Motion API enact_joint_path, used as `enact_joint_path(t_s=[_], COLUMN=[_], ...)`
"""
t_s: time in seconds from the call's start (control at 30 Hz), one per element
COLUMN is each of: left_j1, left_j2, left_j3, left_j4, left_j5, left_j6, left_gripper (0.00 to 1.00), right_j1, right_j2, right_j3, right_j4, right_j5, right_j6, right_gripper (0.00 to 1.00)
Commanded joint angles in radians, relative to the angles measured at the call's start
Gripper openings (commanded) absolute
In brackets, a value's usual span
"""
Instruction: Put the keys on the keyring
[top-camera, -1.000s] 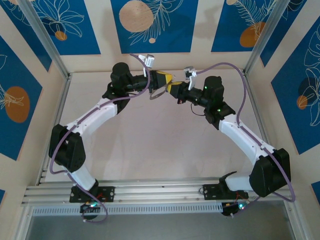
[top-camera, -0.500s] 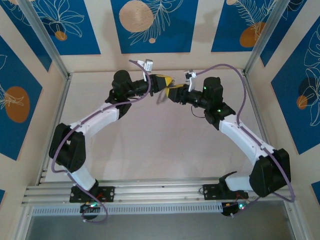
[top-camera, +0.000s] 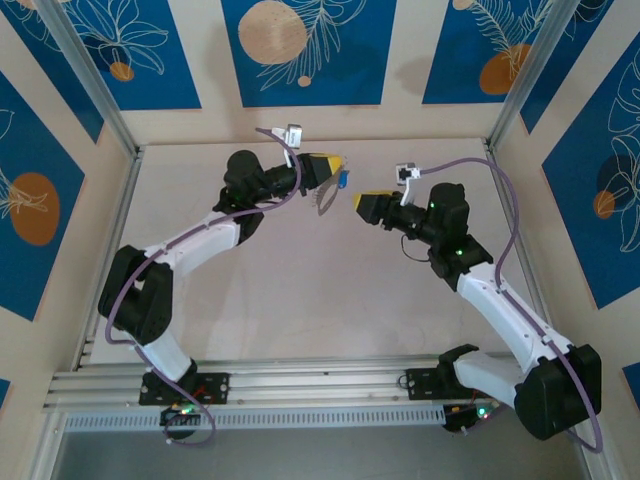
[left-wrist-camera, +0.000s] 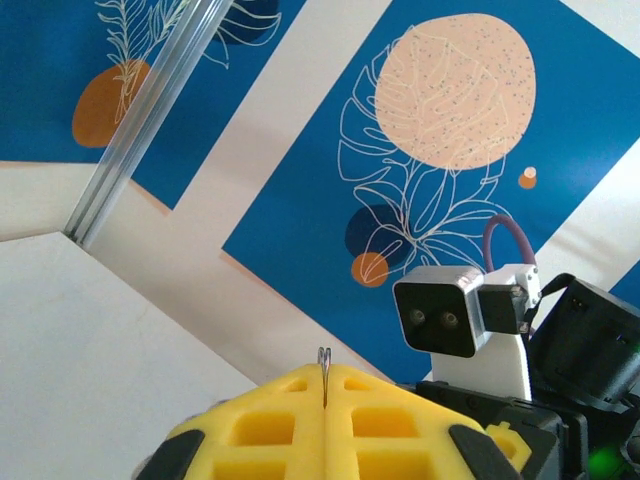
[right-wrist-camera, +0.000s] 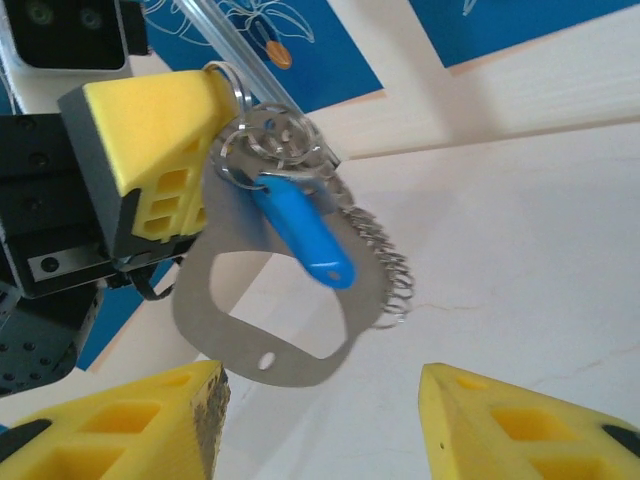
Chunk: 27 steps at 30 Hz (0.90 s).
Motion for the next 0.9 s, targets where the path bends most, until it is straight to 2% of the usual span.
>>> enact_joint_path(t_s=[0.0,0.3,0.67,0.87], left_j1=[-0.005,-0.001,0.017,0.017], left_j2=[-0.037,-0.040,-0.028,-0.063], left_j3=[0.002,0.004,0.030,0.017], left_j4=[0.076,0.130,0.141,0.105], left_j5=[-0.022,-0.012,0.028,0.022], left_j6=[-0.004,-0.051,-0.078,-0.049], left_gripper=[0.00,0.00,0.00,0.00], right_j1=[-0.007,-0.015,-0.017,-0.029], right_j2=[-0.018,0.037,0.087,0.087], right_j3=[-0.017,0.022,0.087,0.102], right_j4=[0.006,0.015,0.046,0.083], right_j5=[0.040,0.127,0.112,0.082], right_j6=[0.059,0.157,0.252,0.276], right_gripper=[0.54,0.54,0.54,0.54])
